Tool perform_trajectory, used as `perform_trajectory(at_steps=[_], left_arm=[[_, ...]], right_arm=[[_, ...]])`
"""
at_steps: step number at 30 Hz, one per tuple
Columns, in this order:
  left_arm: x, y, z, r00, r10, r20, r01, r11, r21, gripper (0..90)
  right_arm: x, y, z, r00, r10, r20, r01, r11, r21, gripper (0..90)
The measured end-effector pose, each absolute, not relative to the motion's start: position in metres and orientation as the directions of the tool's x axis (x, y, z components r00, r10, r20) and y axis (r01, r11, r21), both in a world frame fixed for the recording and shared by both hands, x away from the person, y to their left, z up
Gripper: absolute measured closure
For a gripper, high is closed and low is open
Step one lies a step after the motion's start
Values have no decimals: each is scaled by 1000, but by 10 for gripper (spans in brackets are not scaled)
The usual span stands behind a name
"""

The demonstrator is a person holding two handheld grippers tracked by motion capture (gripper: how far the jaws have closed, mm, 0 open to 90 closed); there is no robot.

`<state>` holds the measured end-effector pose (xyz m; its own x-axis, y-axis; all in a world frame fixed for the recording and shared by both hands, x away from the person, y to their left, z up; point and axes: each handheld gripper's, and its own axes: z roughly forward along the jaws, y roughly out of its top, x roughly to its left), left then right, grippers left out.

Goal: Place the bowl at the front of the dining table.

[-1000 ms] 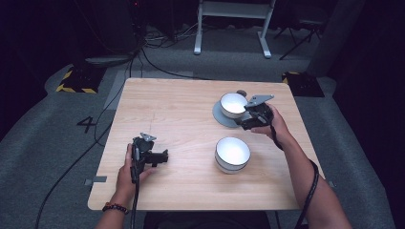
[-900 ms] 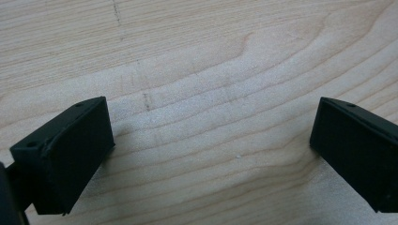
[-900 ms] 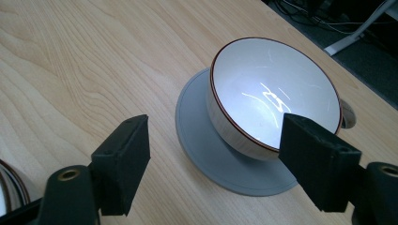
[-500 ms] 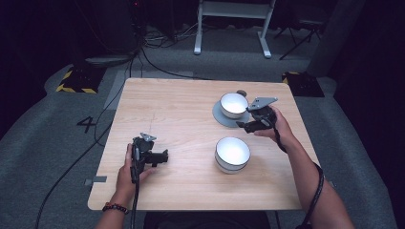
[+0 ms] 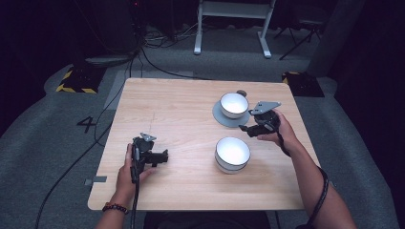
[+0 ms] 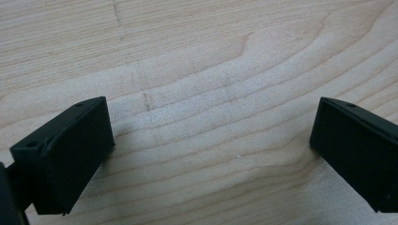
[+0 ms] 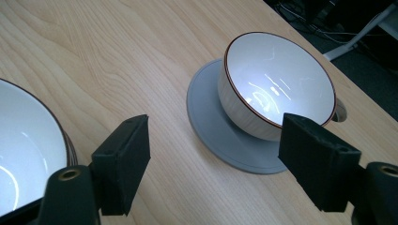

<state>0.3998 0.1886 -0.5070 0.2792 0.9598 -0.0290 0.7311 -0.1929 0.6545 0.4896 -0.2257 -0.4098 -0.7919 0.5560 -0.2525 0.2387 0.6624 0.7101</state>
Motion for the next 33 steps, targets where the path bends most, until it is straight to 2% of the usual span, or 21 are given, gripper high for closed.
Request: perform_trajectory(at_steps=[13,33], left_arm=[[400,189,-507,278,960,-31,731,-191,655,0],[399,188,-507,277,960,-35,731,-187,656,0]], right_arm=[[473,-237,-413,-800,559,-217,247,637,730,249],[450,-259,-420,-797,557,-235,244,652,718,248]])
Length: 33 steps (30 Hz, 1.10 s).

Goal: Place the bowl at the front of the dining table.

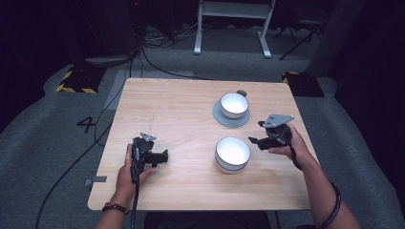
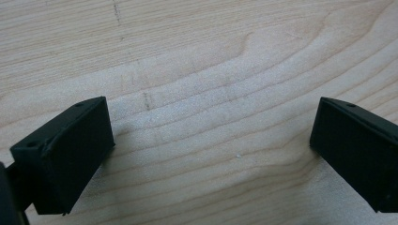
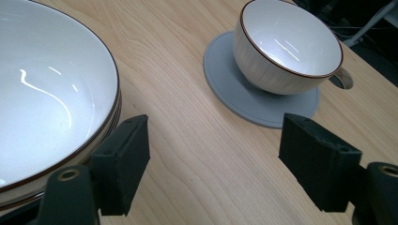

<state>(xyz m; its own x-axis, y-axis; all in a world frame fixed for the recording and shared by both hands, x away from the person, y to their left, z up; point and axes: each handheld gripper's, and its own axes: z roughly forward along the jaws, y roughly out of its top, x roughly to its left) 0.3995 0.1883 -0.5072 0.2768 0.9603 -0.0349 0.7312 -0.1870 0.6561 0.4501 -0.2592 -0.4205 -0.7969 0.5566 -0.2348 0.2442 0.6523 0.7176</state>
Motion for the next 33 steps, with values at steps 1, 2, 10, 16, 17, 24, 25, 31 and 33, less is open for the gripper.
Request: perform_trajectory(at_steps=[1,2,10,16,17,24,25,31,33], left_arm=[[399,188,-507,277,960,-34,731,-188,656,0],[399,188,-507,277,960,-34,731,-187,656,0],[399,188,-507,277,960,-34,731,-187,656,0],[399,188,-507,279,960,-32,731,-190,655,0],[399,189,-507,279,960,-32,731,-191,655,0],[399,189,-507,279,960,-32,731,-190,655,0],[399,189,-507,279,960,-32,731,-191,655,1],[399,189,-507,279,960,-32,731,-191,655,0],[399,189,-507,279,960,-32,731,-190,655,0]], right_arm=[[449,-260,-420,-796,559,-233,247,651,718,248],[447,-262,-419,-792,559,-246,241,656,715,248],[434,-269,-423,-795,553,-248,241,664,708,247],[424,-274,-428,-797,552,-245,242,664,707,246],[423,-275,-429,-798,548,-251,239,670,703,246],[417,-281,-437,-786,564,-254,258,672,694,245],[416,-282,-439,-786,565,-253,263,675,689,245],[410,-288,-450,-771,592,-234,303,664,683,244],[409,-292,-453,-771,593,-233,308,667,679,244]])
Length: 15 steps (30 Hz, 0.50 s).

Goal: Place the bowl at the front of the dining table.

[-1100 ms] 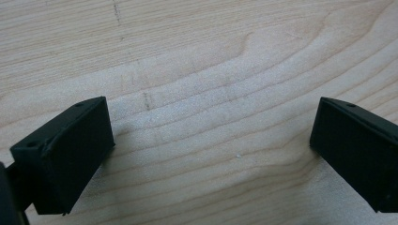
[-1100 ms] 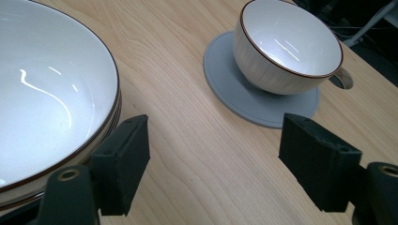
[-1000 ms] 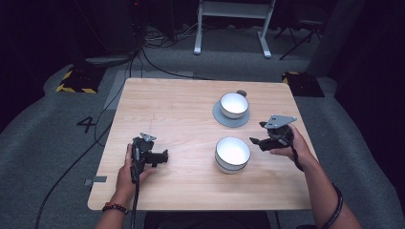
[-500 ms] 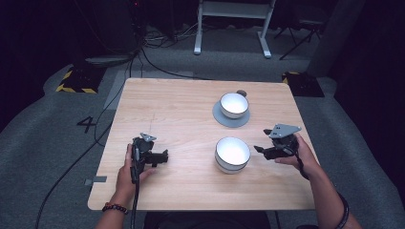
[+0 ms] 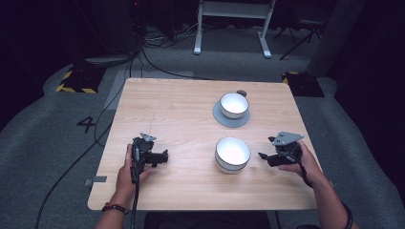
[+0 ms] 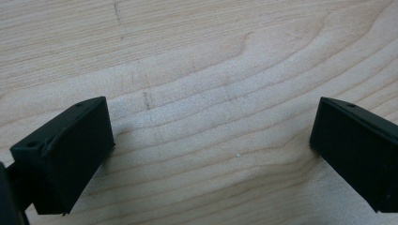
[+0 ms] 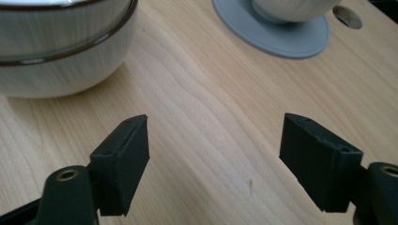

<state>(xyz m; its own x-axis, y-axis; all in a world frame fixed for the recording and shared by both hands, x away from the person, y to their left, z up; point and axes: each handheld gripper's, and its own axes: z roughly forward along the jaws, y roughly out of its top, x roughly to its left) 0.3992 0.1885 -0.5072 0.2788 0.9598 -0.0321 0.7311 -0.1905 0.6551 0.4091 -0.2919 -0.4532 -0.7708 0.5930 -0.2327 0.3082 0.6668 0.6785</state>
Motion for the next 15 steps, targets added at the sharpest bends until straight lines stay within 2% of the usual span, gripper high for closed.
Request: perform_trajectory(at_steps=[4,15], left_arm=[[399,189,-507,279,960,-32,731,-190,655,0],[399,189,-507,279,960,-33,732,-190,655,0]], right_arm=[[406,-300,-458,-779,596,-192,327,649,687,244],[399,-315,-472,-764,623,-170,372,640,672,241]])
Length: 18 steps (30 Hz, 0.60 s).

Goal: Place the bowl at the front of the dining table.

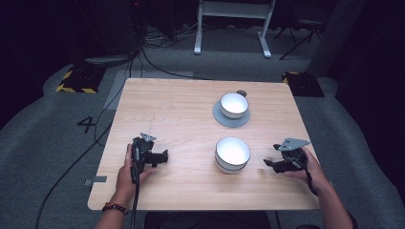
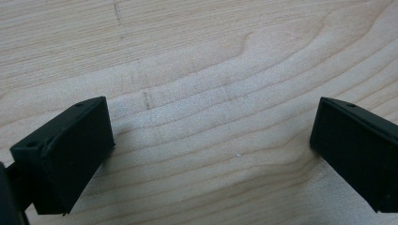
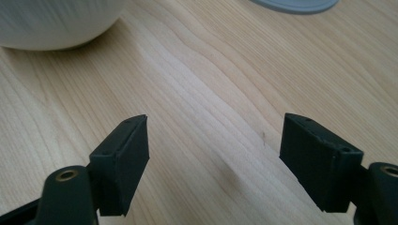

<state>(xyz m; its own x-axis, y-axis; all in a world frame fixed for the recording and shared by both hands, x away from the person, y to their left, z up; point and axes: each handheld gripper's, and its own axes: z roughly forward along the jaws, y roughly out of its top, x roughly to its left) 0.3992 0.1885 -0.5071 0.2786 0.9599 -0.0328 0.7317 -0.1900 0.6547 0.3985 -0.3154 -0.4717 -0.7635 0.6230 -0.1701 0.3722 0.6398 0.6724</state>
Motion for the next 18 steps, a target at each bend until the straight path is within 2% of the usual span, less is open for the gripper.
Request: perform_trajectory(at_steps=[18], left_arm=[[399,189,-507,279,960,-34,732,-190,654,0]], right_arm=[[384,-352,-498,-705,705,-73,463,536,707,207]])
